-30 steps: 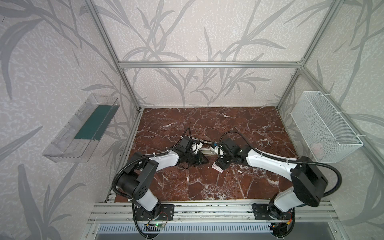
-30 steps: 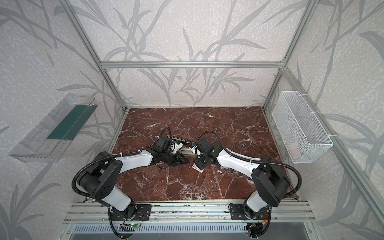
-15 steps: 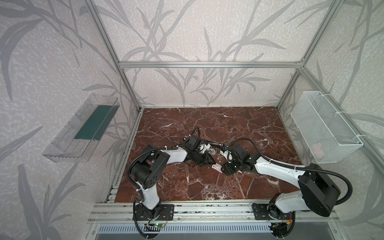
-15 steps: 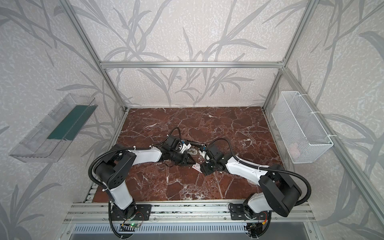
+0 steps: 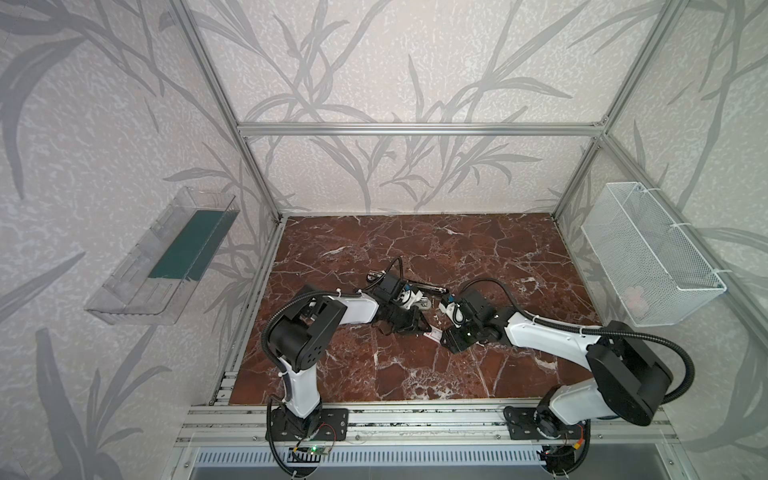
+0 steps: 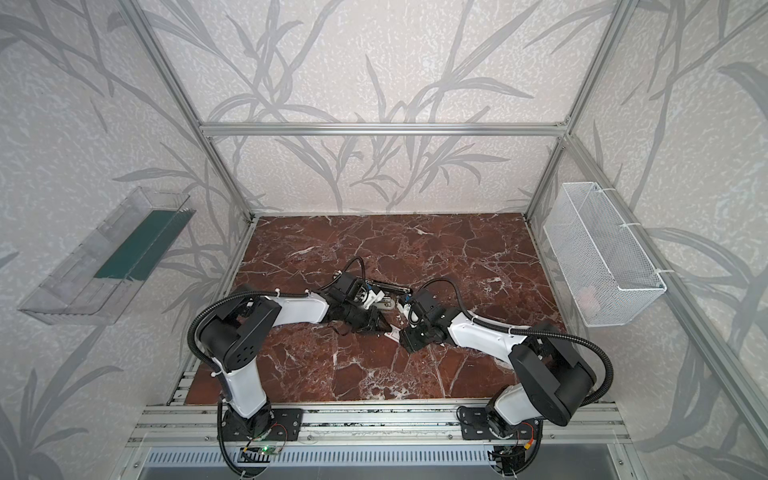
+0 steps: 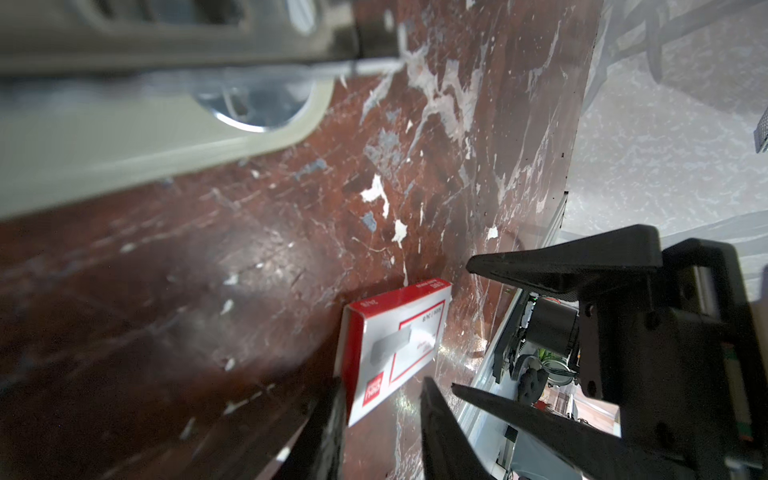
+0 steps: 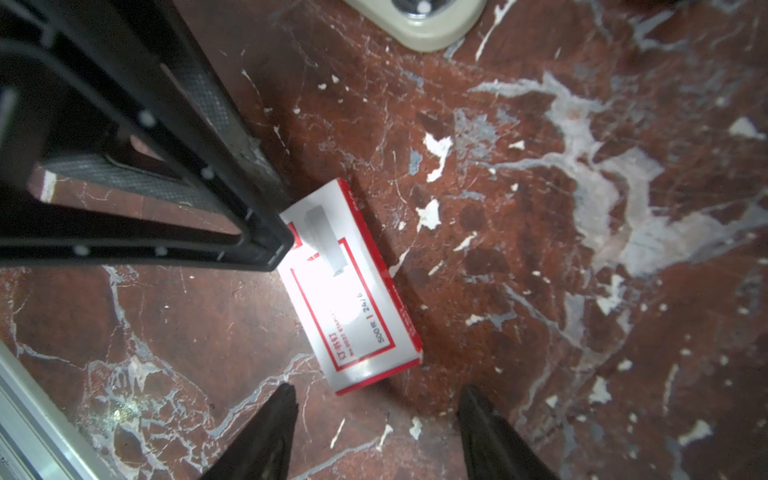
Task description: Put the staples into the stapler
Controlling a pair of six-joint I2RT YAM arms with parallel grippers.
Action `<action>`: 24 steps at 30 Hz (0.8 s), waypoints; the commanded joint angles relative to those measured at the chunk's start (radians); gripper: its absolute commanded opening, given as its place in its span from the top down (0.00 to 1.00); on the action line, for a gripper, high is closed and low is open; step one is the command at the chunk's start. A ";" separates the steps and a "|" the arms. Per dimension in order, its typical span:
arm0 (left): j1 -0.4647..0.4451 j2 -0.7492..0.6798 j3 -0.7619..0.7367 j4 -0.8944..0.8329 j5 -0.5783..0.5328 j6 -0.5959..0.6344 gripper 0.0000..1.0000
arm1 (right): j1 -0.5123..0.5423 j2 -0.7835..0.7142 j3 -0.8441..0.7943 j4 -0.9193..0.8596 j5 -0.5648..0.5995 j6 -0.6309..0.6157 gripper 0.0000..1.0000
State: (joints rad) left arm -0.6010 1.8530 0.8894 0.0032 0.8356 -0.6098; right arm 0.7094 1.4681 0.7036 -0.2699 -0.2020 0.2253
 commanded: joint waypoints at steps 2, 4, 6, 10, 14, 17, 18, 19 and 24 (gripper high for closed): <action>-0.006 0.013 0.011 0.033 0.013 -0.006 0.69 | 0.001 0.013 0.022 -0.002 -0.005 0.010 0.37; -0.006 0.011 0.004 0.055 0.016 -0.017 0.74 | 0.001 0.018 0.022 -0.005 -0.004 0.011 0.37; -0.008 0.018 0.005 0.067 0.023 -0.023 0.81 | 0.001 0.021 0.023 -0.001 -0.001 0.012 0.37; -0.010 0.030 0.004 0.073 0.024 -0.022 0.91 | 0.001 0.022 0.024 -0.002 0.001 0.012 0.38; -0.014 0.036 0.000 0.077 0.021 -0.021 0.89 | -0.005 0.029 0.027 -0.009 0.014 0.026 0.38; -0.017 0.033 0.000 0.059 0.014 -0.012 0.85 | -0.014 0.030 0.025 -0.005 0.006 0.036 0.38; -0.017 0.032 -0.001 0.049 0.007 -0.007 0.84 | -0.014 0.030 0.024 -0.003 0.002 0.034 0.38; -0.016 0.028 -0.001 0.034 -0.004 0.001 0.84 | -0.014 0.034 0.024 -0.005 -0.003 0.031 0.38; -0.016 -0.021 -0.023 0.045 -0.023 -0.004 0.76 | -0.004 0.062 0.041 -0.016 -0.016 0.016 0.40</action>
State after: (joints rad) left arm -0.6136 1.8629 0.8856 0.0685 0.8436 -0.6228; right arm 0.6998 1.5093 0.7181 -0.2733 -0.2039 0.2459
